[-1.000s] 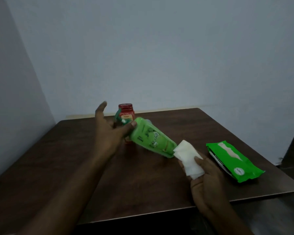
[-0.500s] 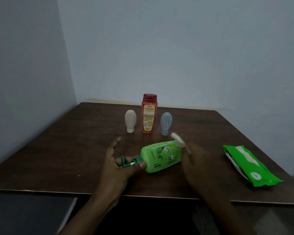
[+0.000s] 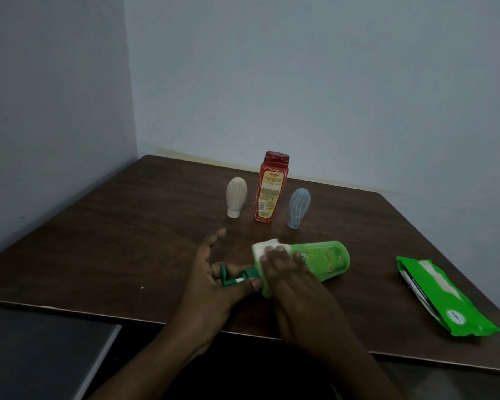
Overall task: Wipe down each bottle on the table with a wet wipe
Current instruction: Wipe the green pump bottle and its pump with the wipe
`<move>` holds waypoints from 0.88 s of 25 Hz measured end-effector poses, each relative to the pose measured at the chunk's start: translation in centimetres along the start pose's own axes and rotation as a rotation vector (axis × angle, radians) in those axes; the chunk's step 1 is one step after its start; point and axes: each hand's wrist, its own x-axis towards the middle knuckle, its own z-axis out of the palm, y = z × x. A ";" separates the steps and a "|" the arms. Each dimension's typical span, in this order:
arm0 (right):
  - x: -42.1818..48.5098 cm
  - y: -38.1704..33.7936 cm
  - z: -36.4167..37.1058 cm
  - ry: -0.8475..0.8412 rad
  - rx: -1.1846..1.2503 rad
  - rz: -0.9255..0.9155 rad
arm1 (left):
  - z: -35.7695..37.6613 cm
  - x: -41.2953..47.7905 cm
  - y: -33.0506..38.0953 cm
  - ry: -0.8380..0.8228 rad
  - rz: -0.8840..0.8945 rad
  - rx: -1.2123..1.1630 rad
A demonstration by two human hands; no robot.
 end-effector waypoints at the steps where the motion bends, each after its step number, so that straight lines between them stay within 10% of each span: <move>1: -0.1 0.1 0.0 -0.027 -0.003 -0.065 | 0.0 0.0 0.0 -0.014 -0.004 -0.004; 5: 0.7 1.1 -0.4 0.061 0.086 0.273 | 0.2 -0.2 0.2 -0.015 0.024 0.029; 8: 0.6 -0.7 -0.1 -0.023 0.049 -0.034 | 0.2 -0.3 0.3 -0.032 0.013 0.020; 12: 1.3 0.9 -0.4 0.053 0.127 0.281 | 0.2 -0.1 0.1 -0.011 0.019 0.008; 22: 0.7 -1.2 -0.2 -0.071 0.134 0.072 | -0.1 0.2 0.3 -0.001 -0.034 -0.026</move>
